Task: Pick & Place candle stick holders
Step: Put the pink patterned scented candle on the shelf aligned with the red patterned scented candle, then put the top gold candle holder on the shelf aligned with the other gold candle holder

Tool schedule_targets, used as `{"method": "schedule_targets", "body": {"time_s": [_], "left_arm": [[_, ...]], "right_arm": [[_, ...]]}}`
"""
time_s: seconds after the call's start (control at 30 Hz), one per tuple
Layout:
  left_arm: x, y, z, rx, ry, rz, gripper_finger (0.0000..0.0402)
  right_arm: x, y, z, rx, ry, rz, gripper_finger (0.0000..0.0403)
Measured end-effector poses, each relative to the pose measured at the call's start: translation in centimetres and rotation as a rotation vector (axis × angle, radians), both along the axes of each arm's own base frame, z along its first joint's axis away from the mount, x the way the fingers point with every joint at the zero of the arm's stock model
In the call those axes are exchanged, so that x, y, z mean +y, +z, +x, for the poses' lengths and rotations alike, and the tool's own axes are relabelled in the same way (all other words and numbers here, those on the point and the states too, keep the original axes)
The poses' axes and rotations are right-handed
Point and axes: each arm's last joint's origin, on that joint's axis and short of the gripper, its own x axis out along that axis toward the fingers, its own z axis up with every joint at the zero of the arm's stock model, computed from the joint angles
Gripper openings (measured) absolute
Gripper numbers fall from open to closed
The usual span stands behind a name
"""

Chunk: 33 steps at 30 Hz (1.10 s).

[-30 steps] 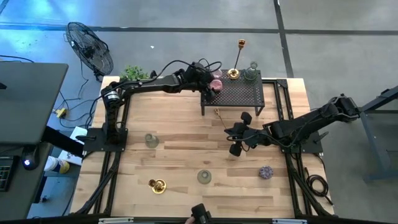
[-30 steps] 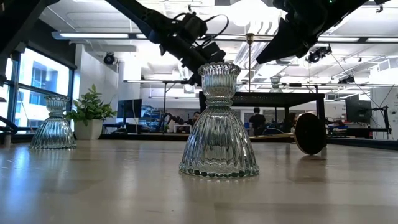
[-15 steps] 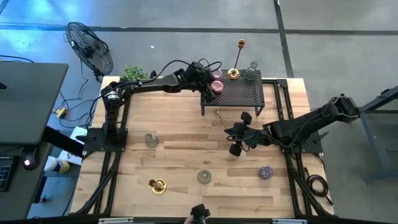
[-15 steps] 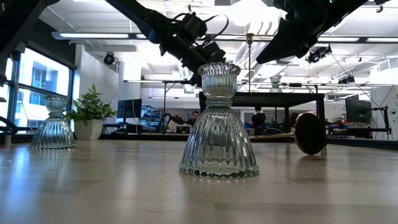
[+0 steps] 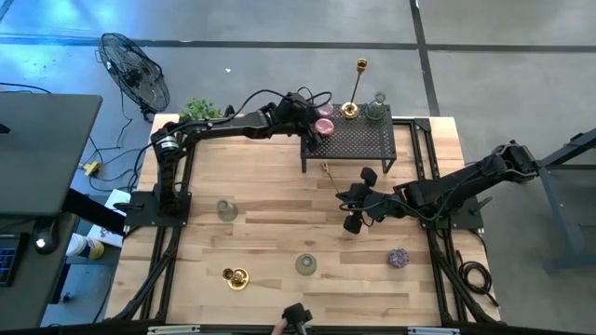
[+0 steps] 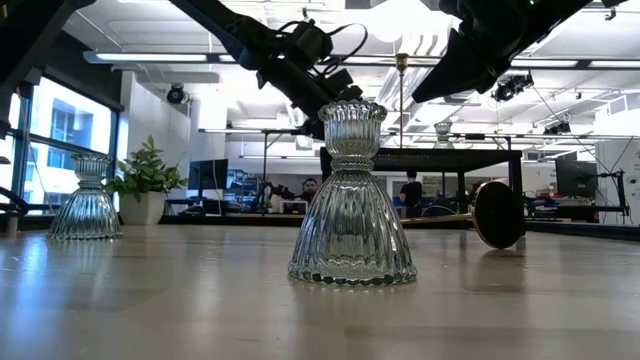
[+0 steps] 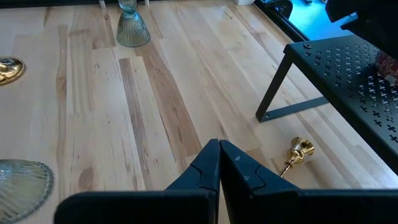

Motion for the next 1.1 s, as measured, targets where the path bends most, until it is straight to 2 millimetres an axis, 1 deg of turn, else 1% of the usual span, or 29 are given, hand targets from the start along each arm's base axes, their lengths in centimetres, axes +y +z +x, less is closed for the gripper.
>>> {"method": "schedule_targets", "body": {"time_s": [0.13, 0.23, 0.33, 0.4, 0.5, 0.57, 0.6, 0.67, 0.73, 0.8, 0.83, 0.93, 1.0, 1.1], "left_arm": [[-0.3, 0.9, -0.5, 0.002, -0.002, 0.003, 0.0387], [-0.9, 2.1, -1.6, 0.051, -0.075, 0.006, 0.0375], [-2.2, 3.2, -2.9, 0.137, -0.151, 0.005, 0.0341], [-3.5, 3.6, -3.9, 0.205, -0.209, 0.020, 0.0305], [-5.7, 2.6, -4.9, 0.233, -0.277, 0.054, 0.0241], [-7.1, 1.1, -5.5, 0.245, -0.284, 0.071, 0.0198], [-7.7, 0.4, -5.9, 0.227, -0.287, 0.078, 0.0177], [-8.8, -1.0, -7.1, 0.194, -0.292, 0.073, 0.0140], [-9.7, -1.8, -8.1, 0.118, -0.297, 0.075, 0.0109], [-10.2, -2.6, -9.4, 0.083, -0.317, 0.023, 0.0086], [-10.3, -2.8, -9.7, 0.068, -0.331, -0.003, 0.0077], [-10.8, -3.4, -10.6, 0.109, -0.360, -0.071, 0.0058], [-11.2, -3.3, -10.7, 0.109, -0.370, -0.071, 0.0043], [-11.6, -3.3, -11.1, -0.013, -0.473, 0.008, 0.0011]], "right_arm": [[0.0, 0.0, 0.0, 0.000, 0.000, 0.000, 0.0000], [0.0, 0.0, 0.0, 0.001, 0.002, -0.002, 0.0000], [0.0, 0.0, 0.0, 0.002, 0.005, 0.001, 0.0000], [0.0, 0.0, 0.0, 0.003, 0.010, 0.005, 0.0000], [0.1, 0.0, 0.0, 0.006, 0.018, 0.011, 0.0000], [0.1, 0.0, 0.0, 0.007, 0.016, 0.012, 0.0000], [0.1, 0.0, 0.0, 0.007, 0.014, 0.014, 0.0000], [0.0, -0.1, 0.0, 0.004, 0.001, 0.021, 0.0000], [0.0, 0.0, 0.0, -0.005, -0.013, 0.036, 0.0000], [0.0, 0.0, 0.0, -0.015, -0.029, 0.053, 0.0000], [-0.1, 0.0, 0.0, -0.021, -0.043, 0.060, 0.0000], [-0.5, 0.0, 0.0, -0.041, -0.102, 0.100, 0.0000], [-0.9, -0.2, 0.0, -0.044, -0.150, 0.156, 0.0000], [-1.5, -0.7, 0.2, -0.051, -0.234, 0.251, 0.0000]]}}
